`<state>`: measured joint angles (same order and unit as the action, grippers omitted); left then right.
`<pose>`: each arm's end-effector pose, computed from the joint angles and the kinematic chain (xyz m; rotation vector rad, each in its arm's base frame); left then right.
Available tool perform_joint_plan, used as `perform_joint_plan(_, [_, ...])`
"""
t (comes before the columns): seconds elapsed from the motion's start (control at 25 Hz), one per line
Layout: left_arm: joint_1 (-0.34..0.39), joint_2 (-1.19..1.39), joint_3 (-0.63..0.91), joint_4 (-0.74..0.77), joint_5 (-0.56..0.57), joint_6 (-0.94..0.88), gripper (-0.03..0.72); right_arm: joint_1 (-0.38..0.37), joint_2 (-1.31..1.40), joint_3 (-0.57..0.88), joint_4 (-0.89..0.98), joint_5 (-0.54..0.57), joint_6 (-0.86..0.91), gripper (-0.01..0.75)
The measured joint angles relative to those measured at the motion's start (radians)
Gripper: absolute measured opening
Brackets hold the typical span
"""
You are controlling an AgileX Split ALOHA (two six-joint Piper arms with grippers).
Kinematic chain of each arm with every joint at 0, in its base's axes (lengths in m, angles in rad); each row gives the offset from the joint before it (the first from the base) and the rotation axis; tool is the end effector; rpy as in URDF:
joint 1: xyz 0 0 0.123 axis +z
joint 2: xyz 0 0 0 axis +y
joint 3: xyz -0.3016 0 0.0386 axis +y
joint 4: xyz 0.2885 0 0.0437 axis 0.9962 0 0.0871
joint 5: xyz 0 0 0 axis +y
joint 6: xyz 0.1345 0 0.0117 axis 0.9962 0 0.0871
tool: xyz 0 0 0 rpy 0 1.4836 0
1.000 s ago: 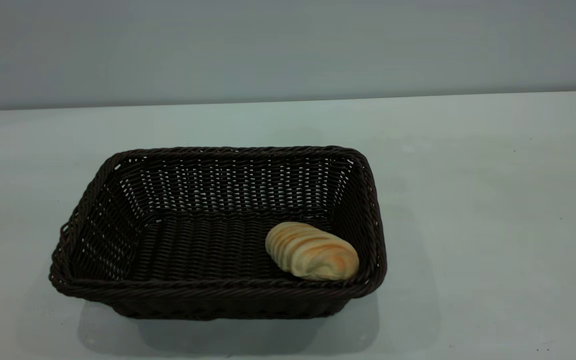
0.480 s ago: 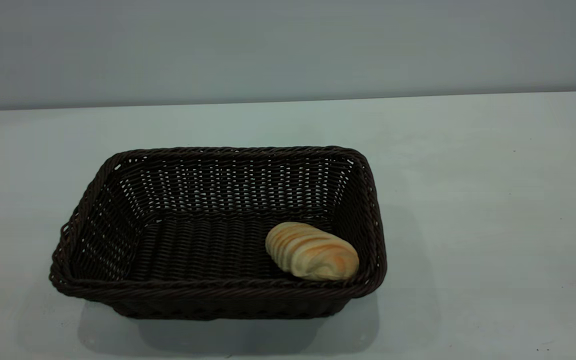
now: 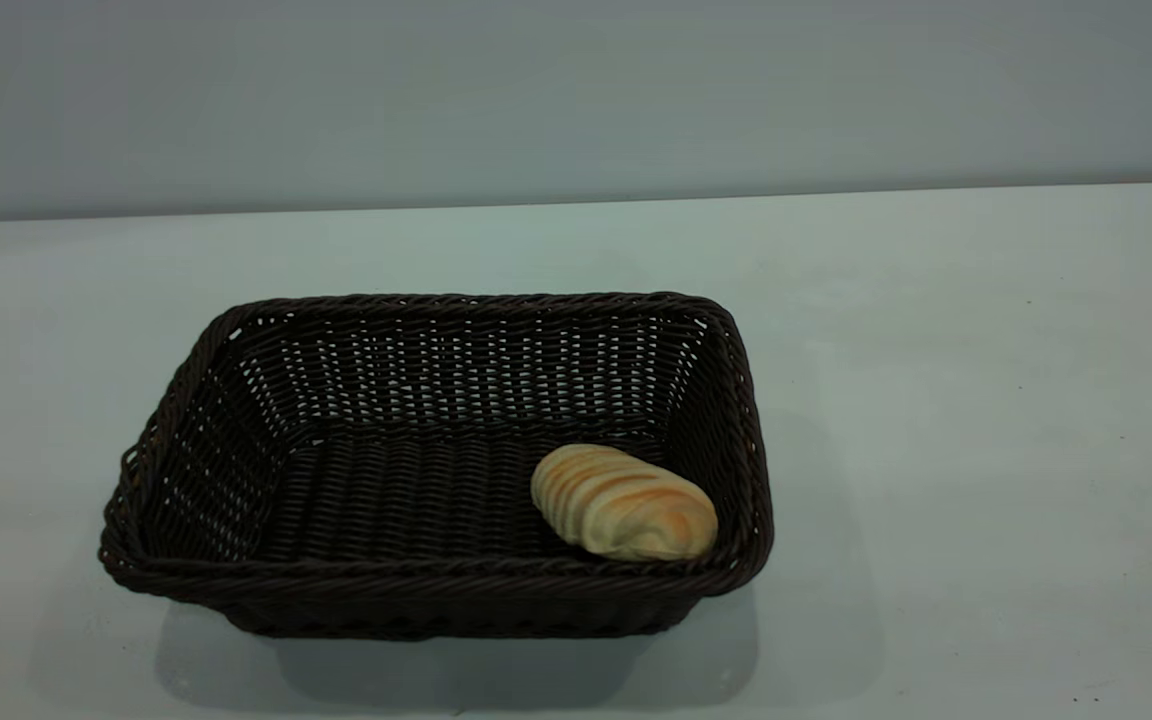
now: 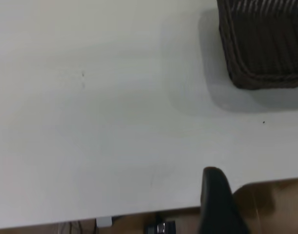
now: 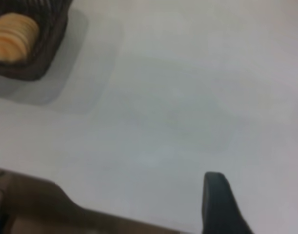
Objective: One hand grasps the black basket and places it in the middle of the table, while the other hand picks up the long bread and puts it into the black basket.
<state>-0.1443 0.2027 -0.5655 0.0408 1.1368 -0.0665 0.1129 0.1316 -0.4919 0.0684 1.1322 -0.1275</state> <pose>0.0709 -0.0052 0.2792 0.0874 2.2558 -0.0617 0.0637 0.0156 0.2583 -0.2707 2.2379 0.0776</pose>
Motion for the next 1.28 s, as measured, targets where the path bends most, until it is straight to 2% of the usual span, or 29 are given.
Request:
perform_joint_plan(0.4, [0.0,0.0,0.031,0.001,-0.046,0.002,0.488,0.0,-0.003,0.012,-0.002,-0.009,0.01,0.379])
perform_joint_plan(0.72, [0.0,0.0,0.031,0.001,0.014,0.045,0.488,0.0,-0.003,0.012,-0.002,-0.009,0.01,0.379])
perform_joint_plan(1.28, [0.0,-0.006,0.078,0.001,-0.006,0.055,0.488,0.0,-0.003,0.012,-0.002,-0.009,0.01,0.379])
